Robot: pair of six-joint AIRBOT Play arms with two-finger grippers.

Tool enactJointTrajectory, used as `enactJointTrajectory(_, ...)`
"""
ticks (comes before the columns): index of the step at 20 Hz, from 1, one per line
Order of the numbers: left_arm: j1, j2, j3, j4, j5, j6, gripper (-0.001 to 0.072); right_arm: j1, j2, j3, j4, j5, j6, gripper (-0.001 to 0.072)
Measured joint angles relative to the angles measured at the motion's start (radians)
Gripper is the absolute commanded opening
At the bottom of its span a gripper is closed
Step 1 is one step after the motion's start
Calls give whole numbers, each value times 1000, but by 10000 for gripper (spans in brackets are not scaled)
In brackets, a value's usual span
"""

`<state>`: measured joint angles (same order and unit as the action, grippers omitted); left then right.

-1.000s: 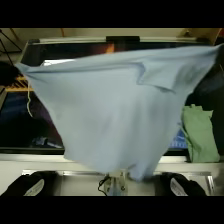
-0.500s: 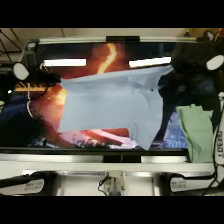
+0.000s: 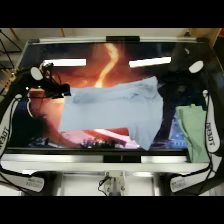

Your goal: Fold the shirts.

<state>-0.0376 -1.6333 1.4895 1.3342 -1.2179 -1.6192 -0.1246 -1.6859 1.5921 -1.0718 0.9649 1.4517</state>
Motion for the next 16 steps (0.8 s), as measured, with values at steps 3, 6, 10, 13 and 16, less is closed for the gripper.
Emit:
enactJointTrajectory(3,84,34,-29,-10,-212,82,517,-59,49,8,-154,197,26,484)
enactJointTrajectory(6,187,142,-209,-34,-269,137,560,-142,103,-36,-224,407,-3,484)
enactJointTrajectory(10,307,267,-506,-152,-149,211,560,-212,201,-163,-180,483,-35,485)
enactJointTrajectory(13,356,287,-640,-247,-48,261,559,-230,245,-227,-157,497,-50,484)
enactJointTrajectory(16,365,276,-704,-327,17,312,552,-236,261,-253,-144,507,-57,485)
